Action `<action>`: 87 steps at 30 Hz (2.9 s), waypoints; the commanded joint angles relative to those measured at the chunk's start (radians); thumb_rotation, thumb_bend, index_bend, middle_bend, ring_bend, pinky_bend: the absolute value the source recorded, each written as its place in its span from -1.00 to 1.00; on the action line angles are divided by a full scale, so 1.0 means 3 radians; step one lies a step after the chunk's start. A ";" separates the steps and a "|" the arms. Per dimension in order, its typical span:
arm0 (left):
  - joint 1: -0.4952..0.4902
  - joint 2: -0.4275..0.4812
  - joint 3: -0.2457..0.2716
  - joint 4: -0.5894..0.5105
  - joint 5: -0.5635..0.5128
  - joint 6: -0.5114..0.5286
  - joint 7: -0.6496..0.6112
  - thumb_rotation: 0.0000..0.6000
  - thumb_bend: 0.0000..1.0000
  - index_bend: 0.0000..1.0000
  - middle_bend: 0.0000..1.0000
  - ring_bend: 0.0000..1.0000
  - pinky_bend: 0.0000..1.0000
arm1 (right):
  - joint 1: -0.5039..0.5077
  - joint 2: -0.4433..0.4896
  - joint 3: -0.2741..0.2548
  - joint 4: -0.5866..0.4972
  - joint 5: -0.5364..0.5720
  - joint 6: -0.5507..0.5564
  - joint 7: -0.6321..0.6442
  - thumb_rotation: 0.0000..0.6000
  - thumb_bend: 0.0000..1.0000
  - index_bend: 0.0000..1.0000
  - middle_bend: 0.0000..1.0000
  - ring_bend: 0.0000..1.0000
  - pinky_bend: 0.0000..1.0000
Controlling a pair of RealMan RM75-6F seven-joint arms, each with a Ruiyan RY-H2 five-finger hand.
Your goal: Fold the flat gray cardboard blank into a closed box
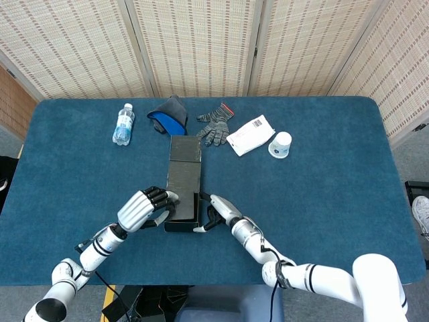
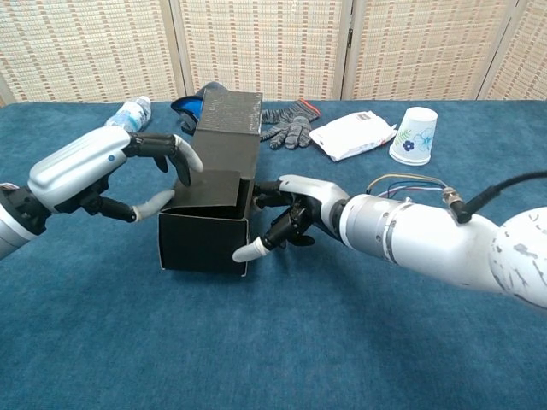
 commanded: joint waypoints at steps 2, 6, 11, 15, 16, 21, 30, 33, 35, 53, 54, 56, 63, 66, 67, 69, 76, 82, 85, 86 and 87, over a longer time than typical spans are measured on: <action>-0.0014 -0.0002 0.0014 0.0007 -0.0002 -0.0013 0.0006 1.00 -0.82 -0.10 -0.31 -0.28 -0.18 | 0.0012 0.0000 -0.0009 0.0016 -0.0006 -0.0011 -0.0024 1.00 -0.25 -0.19 -0.21 0.49 0.83; -0.0024 0.0001 0.0043 0.0016 0.0004 -0.0040 0.0015 1.00 -0.82 -0.09 -0.31 -0.27 -0.15 | 0.0018 -0.0003 -0.0022 0.0033 -0.0030 -0.0004 -0.0053 1.00 -0.25 -0.19 -0.21 0.49 0.83; -0.0012 0.0011 0.0094 0.0029 0.0027 -0.0057 0.0038 1.00 -0.82 -0.09 -0.31 -0.24 -0.12 | 0.0012 -0.0008 -0.0037 0.0049 -0.0065 0.0013 -0.0071 1.00 -0.24 -0.19 -0.21 0.51 0.83; -0.0003 0.0014 0.0130 0.0035 0.0044 -0.0052 0.0060 1.00 -0.82 -0.09 -0.29 -0.15 -0.08 | 0.0011 -0.0011 -0.0056 0.0067 -0.0129 0.0019 -0.0082 1.00 -0.22 -0.19 -0.21 0.54 0.83; -0.0003 0.0015 0.0137 0.0038 0.0048 -0.0049 0.0067 1.00 -0.82 -0.09 -0.28 -0.13 -0.07 | 0.0011 -0.0012 -0.0062 0.0072 -0.0148 0.0023 -0.0087 1.00 -0.22 -0.19 -0.21 0.54 0.83; -0.0011 0.0025 0.0187 0.0043 0.0076 -0.0095 0.0111 1.00 -0.82 -0.10 -0.26 -0.13 -0.03 | -0.0002 -0.0012 -0.0074 0.0089 -0.0268 0.0038 -0.0056 1.00 -0.19 -0.19 -0.21 0.54 0.83; -0.0028 0.0030 0.0277 0.0041 0.0139 -0.0138 0.0250 1.00 -0.82 -0.12 -0.23 -0.03 0.03 | -0.0049 -0.0026 -0.0132 0.0141 -0.0537 0.0126 0.0013 1.00 -0.18 -0.19 -0.21 0.54 0.83; -0.0041 0.0044 0.0321 0.0045 0.0175 -0.0168 0.0341 1.00 -0.82 -0.17 -0.22 0.03 0.03 | -0.0067 -0.0024 -0.0162 0.0165 -0.0682 0.0156 0.0077 1.00 -0.18 -0.19 -0.21 0.54 0.83; -0.0051 0.0060 0.0354 0.0033 0.0202 -0.0200 0.0410 1.00 -0.82 -0.22 -0.23 0.05 0.03 | -0.0077 -0.0019 -0.0197 0.0186 -0.0802 0.0172 0.0131 1.00 -0.17 -0.19 -0.21 0.54 0.83; -0.0145 0.0241 0.0484 -0.0259 0.0317 -0.0311 0.0540 1.00 -0.82 -0.23 -0.32 0.23 0.03 | -0.0128 0.0082 -0.0305 0.0254 -0.1178 0.0277 0.0405 1.00 -0.15 -0.19 -0.24 0.54 0.83; -0.0148 0.0242 0.0482 -0.0268 0.0317 -0.0304 0.0543 1.00 -0.82 -0.22 -0.32 0.24 0.03 | -0.0129 0.0089 -0.0307 0.0248 -0.1184 0.0279 0.0412 1.00 -0.15 -0.19 -0.24 0.54 0.83; -0.0155 0.0245 0.0481 -0.0287 0.0321 -0.0285 0.0542 1.00 -0.82 -0.20 -0.30 0.24 0.03 | -0.0133 0.0103 -0.0303 0.0231 -0.1197 0.0292 0.0435 1.00 -0.15 -0.19 -0.25 0.54 0.83; -0.0165 0.0233 0.0480 -0.0304 0.0334 -0.0237 0.0542 1.00 -0.82 -0.04 -0.09 0.26 0.03 | -0.0142 0.0167 -0.0325 0.0184 -0.1239 0.0309 0.0467 1.00 -0.15 -0.19 -0.27 0.54 0.83; -0.0165 0.0212 0.0473 -0.0293 0.0332 -0.0220 0.0553 1.00 -0.82 0.00 -0.04 0.27 0.03 | -0.0152 0.0156 -0.0335 0.0182 -0.1232 0.0314 0.0484 1.00 -0.15 -0.19 -0.27 0.54 0.83; -0.0163 0.0207 0.0469 -0.0290 0.0329 -0.0213 0.0554 1.00 -0.82 0.00 -0.04 0.27 0.03 | -0.0155 0.0154 -0.0340 0.0183 -0.1234 0.0316 0.0491 1.00 -0.15 -0.19 -0.27 0.54 0.83; -0.0160 0.0195 0.0454 -0.0281 0.0318 -0.0190 0.0560 1.00 -0.82 -0.03 -0.04 0.27 0.03 | -0.0159 0.0148 -0.0349 0.0190 -0.1241 0.0323 0.0500 1.00 -0.15 -0.19 -0.27 0.54 0.83; -0.0142 0.0193 0.0402 -0.0252 0.0271 -0.0133 0.0560 1.00 -0.82 -0.19 -0.36 0.15 0.04 | -0.0176 0.0127 -0.0350 0.0206 -0.1271 0.0367 0.0572 1.00 -0.18 -0.19 -0.27 0.54 0.83; -0.0083 0.0219 0.0403 -0.0262 0.0265 -0.0074 0.0595 1.00 -0.82 -0.20 -0.45 -0.01 0.03 | -0.0182 0.0130 -0.0362 0.0217 -0.1298 0.0383 0.0614 1.00 -0.38 -0.24 -0.32 0.53 0.83; -0.0051 0.0239 0.0398 -0.0270 0.0253 -0.0071 0.0618 1.00 -0.82 -0.21 -0.47 -0.08 0.03 | -0.0182 0.0144 -0.0365 0.0207 -0.1312 0.0385 0.0634 1.00 -0.47 -0.41 -0.38 0.53 0.83; -0.0041 0.0245 0.0397 -0.0277 0.0249 -0.0067 0.0620 1.00 -0.82 -0.22 -0.47 -0.09 0.03 | -0.0181 0.0148 -0.0368 0.0205 -0.1316 0.0385 0.0633 1.00 -0.51 -0.48 -0.40 0.52 0.83; -0.0030 0.0253 0.0399 -0.0282 0.0251 -0.0057 0.0636 1.00 -0.82 -0.22 -0.47 -0.10 0.03 | -0.0181 0.0154 -0.0371 0.0201 -0.1317 0.0382 0.0633 1.00 -0.55 -0.54 -0.43 0.52 0.83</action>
